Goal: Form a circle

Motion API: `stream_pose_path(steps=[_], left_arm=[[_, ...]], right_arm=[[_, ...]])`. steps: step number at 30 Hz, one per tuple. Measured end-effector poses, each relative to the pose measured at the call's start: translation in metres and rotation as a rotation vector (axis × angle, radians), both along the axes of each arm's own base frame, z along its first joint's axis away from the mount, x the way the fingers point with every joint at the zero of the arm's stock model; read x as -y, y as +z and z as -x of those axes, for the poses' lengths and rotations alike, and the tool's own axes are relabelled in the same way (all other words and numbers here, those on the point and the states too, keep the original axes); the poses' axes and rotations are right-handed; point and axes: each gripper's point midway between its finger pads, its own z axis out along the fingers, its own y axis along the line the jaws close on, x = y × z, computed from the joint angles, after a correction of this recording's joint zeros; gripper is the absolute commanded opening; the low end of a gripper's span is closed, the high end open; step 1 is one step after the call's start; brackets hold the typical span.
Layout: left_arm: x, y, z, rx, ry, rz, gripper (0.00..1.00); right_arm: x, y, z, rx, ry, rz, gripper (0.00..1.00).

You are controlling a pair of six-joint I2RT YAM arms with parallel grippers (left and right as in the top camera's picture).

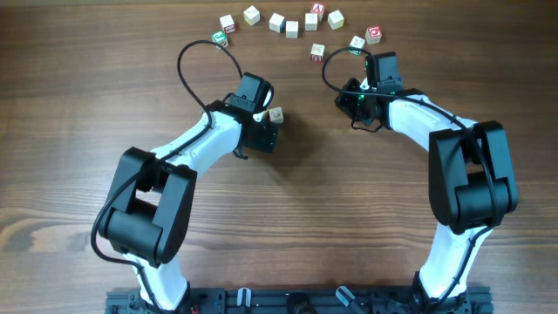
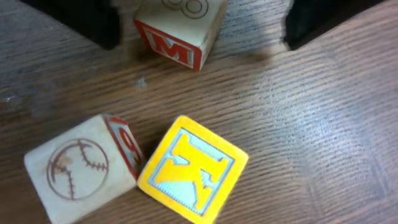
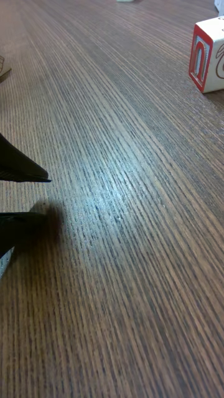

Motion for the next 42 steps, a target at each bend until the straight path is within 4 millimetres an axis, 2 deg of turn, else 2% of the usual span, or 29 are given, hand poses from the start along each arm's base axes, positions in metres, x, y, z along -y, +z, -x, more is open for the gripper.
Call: stream_pose_path(steps=[3, 5, 6, 7, 9, 16, 25, 29, 35, 42], left_arm=[[-0.004, -0.003, 0.008, -0.034, -0.036, -0.031, 0.76], [-0.006, -0.004, 0.012, -0.049, -0.050, -0.042, 0.61], [-0.006, -0.004, 0.012, -0.050, -0.052, -0.043, 0.47], [-0.006, -0.004, 0.012, -0.050, -0.070, -0.049, 0.44], [-0.006, -0.004, 0.012, -0.049, -0.079, -0.052, 0.31], [-0.006, -0.003, 0.012, -0.044, -0.110, -0.061, 0.12], [-0.002, -0.004, 0.017, -0.071, -0.121, -0.026, 0.14], [0.002, -0.004, 0.018, -0.076, -0.127, -0.003, 0.21], [0.012, 0.000, 0.009, -0.038, -0.106, 0.053, 0.22], [0.013, 0.001, 0.008, -0.041, -0.037, 0.082, 0.27]], right_arm=[[0.000, 0.000, 0.000, 0.000, 0.000, 0.000, 0.17], [0.000, 0.000, 0.000, 0.000, 0.000, 0.000, 0.18], [0.000, 0.000, 0.000, 0.000, 0.000, 0.000, 0.18], [0.000, 0.000, 0.000, 0.000, 0.000, 0.000, 0.18], [0.000, 0.000, 0.000, 0.000, 0.000, 0.000, 0.17], [0.000, 0.000, 0.000, 0.000, 0.000, 0.000, 0.18], [0.000, 0.000, 0.000, 0.000, 0.000, 0.000, 0.17], [0.000, 0.000, 0.000, 0.000, 0.000, 0.000, 0.18], [0.000, 0.000, 0.000, 0.000, 0.000, 0.000, 0.18], [0.000, 0.000, 0.000, 0.000, 0.000, 0.000, 0.17]])
